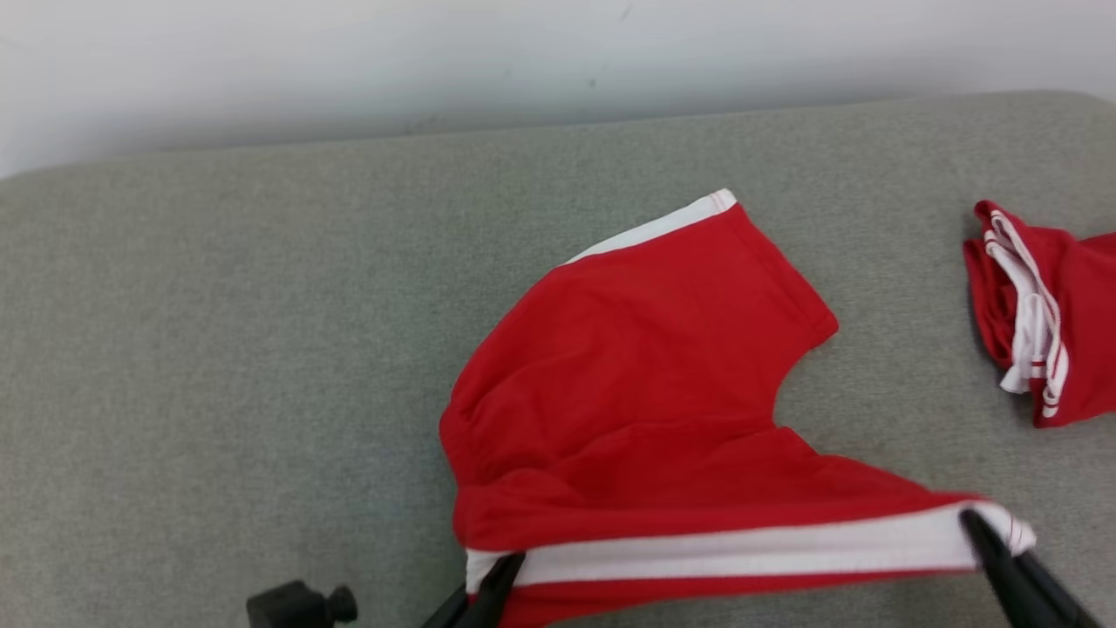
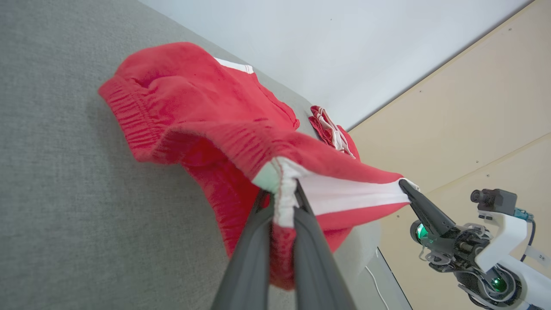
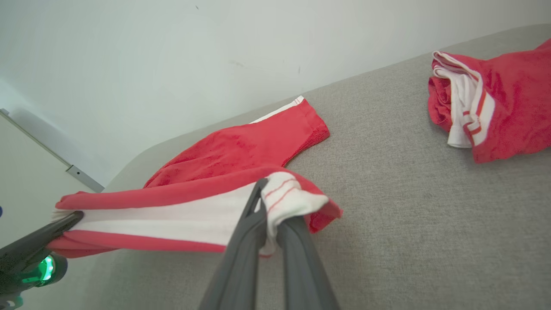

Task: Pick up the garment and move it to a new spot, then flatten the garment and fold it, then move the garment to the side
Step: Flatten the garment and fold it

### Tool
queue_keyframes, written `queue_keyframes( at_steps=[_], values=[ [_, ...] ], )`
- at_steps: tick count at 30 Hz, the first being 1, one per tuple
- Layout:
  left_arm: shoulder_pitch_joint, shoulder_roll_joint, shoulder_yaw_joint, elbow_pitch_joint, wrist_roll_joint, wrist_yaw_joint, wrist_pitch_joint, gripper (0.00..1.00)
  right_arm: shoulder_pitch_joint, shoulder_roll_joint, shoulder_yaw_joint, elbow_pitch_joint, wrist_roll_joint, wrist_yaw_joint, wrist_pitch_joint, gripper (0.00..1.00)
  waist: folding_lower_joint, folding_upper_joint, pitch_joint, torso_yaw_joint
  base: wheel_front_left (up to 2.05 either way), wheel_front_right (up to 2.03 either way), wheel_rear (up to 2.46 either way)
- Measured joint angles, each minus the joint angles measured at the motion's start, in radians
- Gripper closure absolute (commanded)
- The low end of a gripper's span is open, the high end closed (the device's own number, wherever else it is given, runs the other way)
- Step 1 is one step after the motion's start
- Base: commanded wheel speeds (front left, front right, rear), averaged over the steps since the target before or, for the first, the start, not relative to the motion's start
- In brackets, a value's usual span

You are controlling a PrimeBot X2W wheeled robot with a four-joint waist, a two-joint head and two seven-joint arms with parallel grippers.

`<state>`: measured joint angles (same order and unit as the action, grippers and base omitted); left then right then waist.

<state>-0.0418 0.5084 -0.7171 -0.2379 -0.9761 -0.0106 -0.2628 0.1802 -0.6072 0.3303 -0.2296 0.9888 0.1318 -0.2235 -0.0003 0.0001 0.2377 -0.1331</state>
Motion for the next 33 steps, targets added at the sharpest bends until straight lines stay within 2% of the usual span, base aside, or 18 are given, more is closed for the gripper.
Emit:
queue_keyframes(
  at_steps=[5,8,14,17,21,25,33],
  values=[
    [-0.094,-0.031,0.013,-0.002,-0.050,-0.038,0.038,1.00,-0.187,-0.035,-0.004,0.032,0.017,0.000,0.097,1.00,0.0002,0.0000,0.043,0.033,0.00,0.00,0.00],
    [-0.165,-0.080,0.034,0.001,-0.112,-0.049,0.064,1.00,-0.310,-0.050,-0.004,0.069,0.059,0.000,0.164,1.00,0.0002,0.0000,0.071,0.065,0.00,0.00,0.00],
    [-0.335,-0.173,0.054,0.064,-0.204,-0.045,0.151,1.00,-0.543,-0.056,0.008,0.170,0.119,0.000,0.290,1.00,0.0004,0.0000,0.142,0.134,0.00,0.00,0.00],
    [-0.414,-0.204,0.047,0.121,-0.203,-0.039,0.175,1.00,-0.642,-0.054,0.012,0.227,0.122,0.000,0.328,1.00,0.0005,0.0000,0.181,0.165,0.00,0.00,0.00],
    [-0.491,-0.259,0.048,0.211,-0.183,-0.027,0.173,1.00,-0.740,-0.049,0.026,0.292,0.125,0.000,0.381,1.00,0.0005,0.0000,0.229,0.204,0.00,0.00,0.00],
    [-0.547,-0.313,0.051,0.291,-0.180,-0.036,0.163,1.00,-0.813,-0.050,0.043,0.353,0.112,0.000,0.420,1.00,0.0005,0.0000,0.265,0.242,0.00,0.00,0.00],
    [-0.614,-0.374,0.045,0.401,-0.184,-0.059,0.146,1.00,-0.890,-0.041,0.076,0.410,0.095,0.000,0.434,1.00,0.0005,0.0000,0.297,0.279,0.00,0.00,0.00]
  ],
)
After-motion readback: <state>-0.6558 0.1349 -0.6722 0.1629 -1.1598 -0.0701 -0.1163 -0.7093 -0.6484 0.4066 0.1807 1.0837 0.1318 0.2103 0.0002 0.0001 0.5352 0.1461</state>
